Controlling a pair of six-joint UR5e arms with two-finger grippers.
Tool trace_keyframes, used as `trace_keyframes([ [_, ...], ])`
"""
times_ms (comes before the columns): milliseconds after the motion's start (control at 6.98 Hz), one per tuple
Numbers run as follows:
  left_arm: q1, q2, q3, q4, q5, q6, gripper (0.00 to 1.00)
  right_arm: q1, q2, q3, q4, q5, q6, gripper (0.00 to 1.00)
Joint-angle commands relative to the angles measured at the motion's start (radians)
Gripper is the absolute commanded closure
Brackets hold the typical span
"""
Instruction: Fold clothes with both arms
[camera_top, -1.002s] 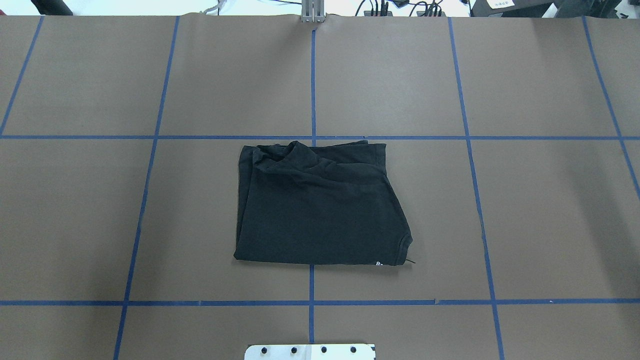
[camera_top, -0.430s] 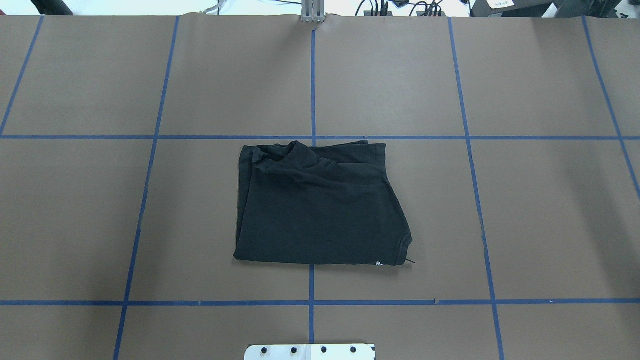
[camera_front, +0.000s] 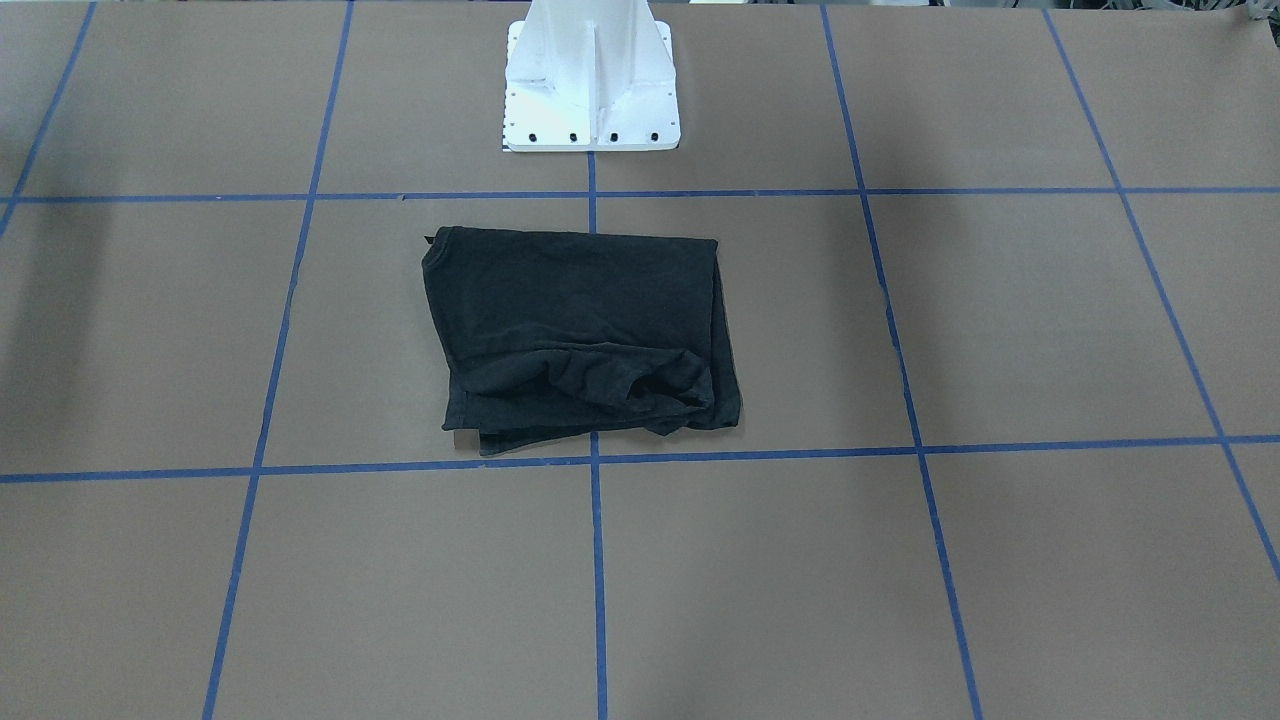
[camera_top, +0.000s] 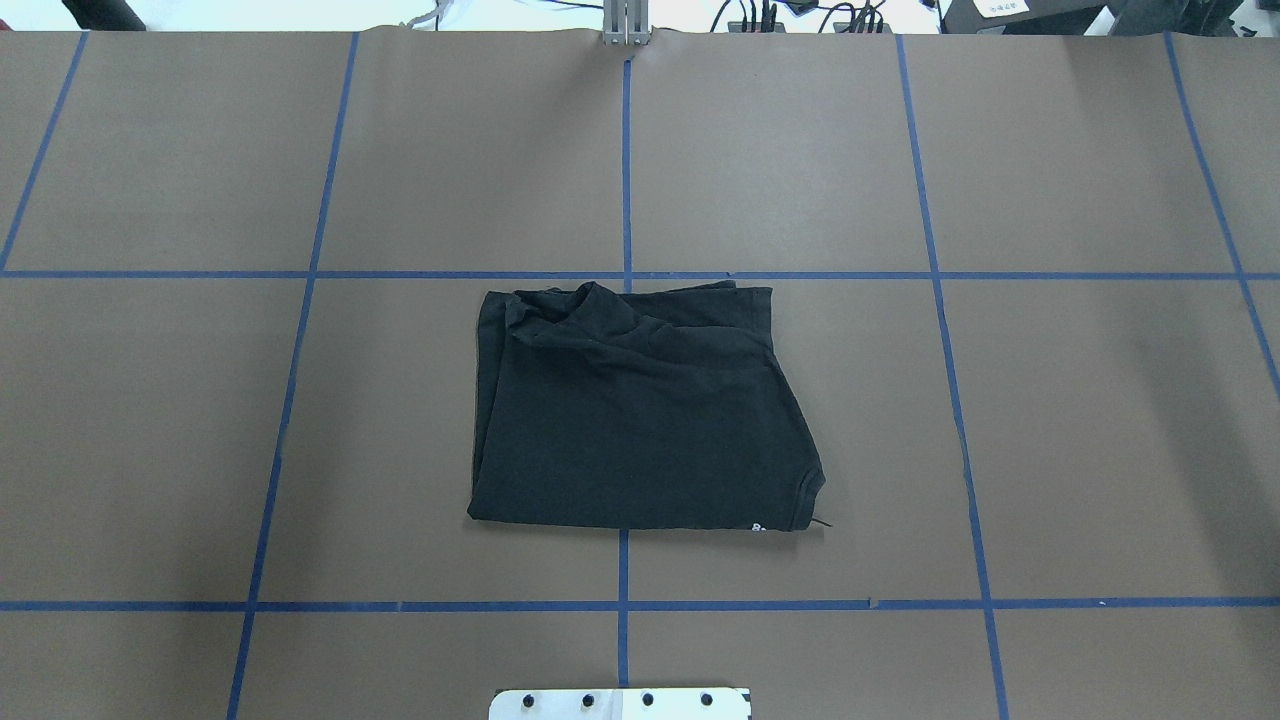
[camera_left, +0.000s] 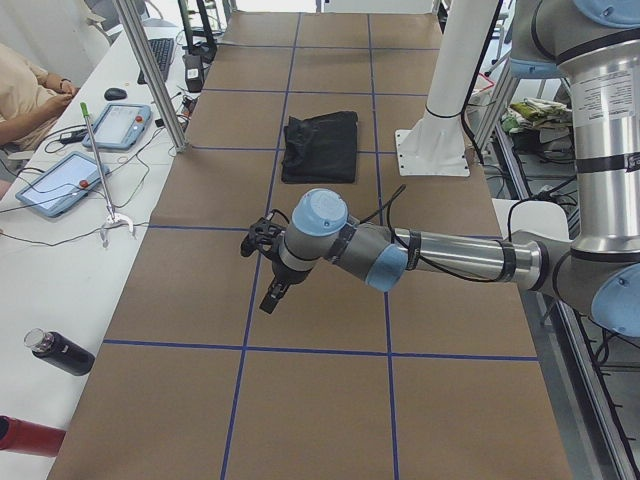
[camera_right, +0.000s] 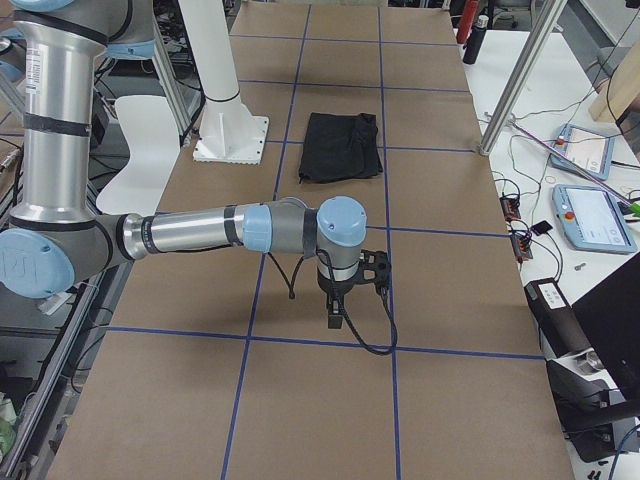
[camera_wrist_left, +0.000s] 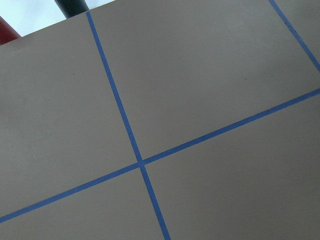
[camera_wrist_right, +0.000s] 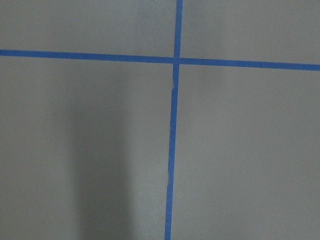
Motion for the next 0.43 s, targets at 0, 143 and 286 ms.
trace_keyframes([
  [0, 0.002, 0.001, 0.002, 0.000, -0.001, 0.000, 0.00, 0.000, -0.002, 0.020, -0.001, 0.016, 0.000, 0.00],
  [143, 0.002, 0.000, -0.006, -0.001, -0.003, 0.000, 0.00, 0.000, -0.002, 0.020, -0.001, 0.022, 0.002, 0.00],
  [286, 0.003, -0.003, -0.009, -0.001, -0.003, 0.000, 0.00, 0.001, -0.011, 0.022, -0.003, 0.024, 0.002, 0.00],
])
